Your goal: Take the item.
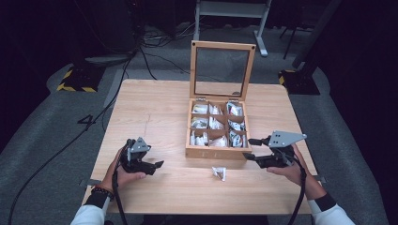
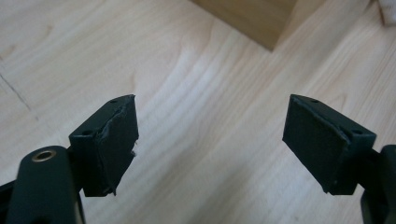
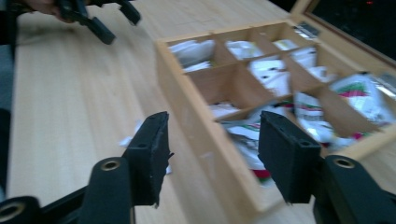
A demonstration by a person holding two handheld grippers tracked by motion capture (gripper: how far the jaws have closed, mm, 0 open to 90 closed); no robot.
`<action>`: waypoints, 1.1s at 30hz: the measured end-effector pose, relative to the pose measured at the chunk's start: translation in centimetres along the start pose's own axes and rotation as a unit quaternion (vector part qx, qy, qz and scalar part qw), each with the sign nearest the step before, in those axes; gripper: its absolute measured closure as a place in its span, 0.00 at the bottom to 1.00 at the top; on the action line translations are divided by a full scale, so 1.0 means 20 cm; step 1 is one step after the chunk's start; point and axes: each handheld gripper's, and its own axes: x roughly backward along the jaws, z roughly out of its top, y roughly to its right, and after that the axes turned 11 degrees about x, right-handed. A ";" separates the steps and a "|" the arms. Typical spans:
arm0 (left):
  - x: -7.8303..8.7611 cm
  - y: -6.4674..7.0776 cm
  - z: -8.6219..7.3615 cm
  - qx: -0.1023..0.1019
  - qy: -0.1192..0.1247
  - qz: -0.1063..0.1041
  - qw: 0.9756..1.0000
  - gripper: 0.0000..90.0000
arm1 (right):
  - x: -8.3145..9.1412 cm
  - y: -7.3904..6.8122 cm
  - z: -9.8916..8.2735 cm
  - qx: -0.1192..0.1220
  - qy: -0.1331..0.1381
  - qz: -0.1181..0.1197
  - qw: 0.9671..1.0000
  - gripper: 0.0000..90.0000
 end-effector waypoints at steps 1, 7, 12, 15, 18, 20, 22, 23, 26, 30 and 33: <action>0.00 -0.01 0.02 0.001 0.003 -0.002 1.000 0.21 | 0.01 0.03 0.00 -0.001 -0.007 -0.020 1.000 0.44; -0.05 -0.03 0.18 -0.007 0.019 -0.001 1.000 0.20 | 0.04 0.21 -0.01 -0.041 -0.007 -0.071 0.997 0.36; -0.10 -0.06 0.35 -0.014 0.030 -0.009 0.999 0.18 | 0.01 0.36 -0.01 -0.061 -0.028 -0.091 0.994 0.31; -0.13 -0.07 0.45 -0.011 0.044 0.000 0.999 0.19 | -0.03 0.43 0.00 -0.072 -0.047 -0.093 0.992 0.31; -0.15 -0.10 0.53 0.002 0.059 -0.006 0.998 0.20 | -0.07 0.50 0.02 -0.073 -0.049 -0.116 0.989 0.34; -0.16 -0.11 0.60 0.003 0.072 -0.007 0.997 0.21 | -0.10 0.55 0.03 -0.087 -0.047 -0.114 0.988 0.33; -0.18 -0.11 0.66 0.003 0.078 -0.011 0.997 0.22 | -0.13 0.58 0.04 -0.092 -0.046 -0.118 0.988 0.33; -0.19 -0.12 0.68 0.002 0.079 -0.010 0.997 0.22 | -0.14 0.59 0.04 -0.095 -0.047 -0.116 0.988 0.33; -0.25 -0.12 0.76 -0.001 0.077 -0.006 0.997 0.23 | -0.19 0.64 0.06 -0.099 -0.050 -0.120 0.987 0.34; -0.33 -0.12 0.84 0.003 0.067 -0.006 0.998 0.23 | -0.23 0.69 0.07 -0.115 -0.044 -0.128 0.984 0.34; -0.39 -0.12 0.90 0.006 0.061 0.002 0.998 0.23 | -0.25 0.75 0.07 -0.130 -0.041 -0.131 0.982 0.34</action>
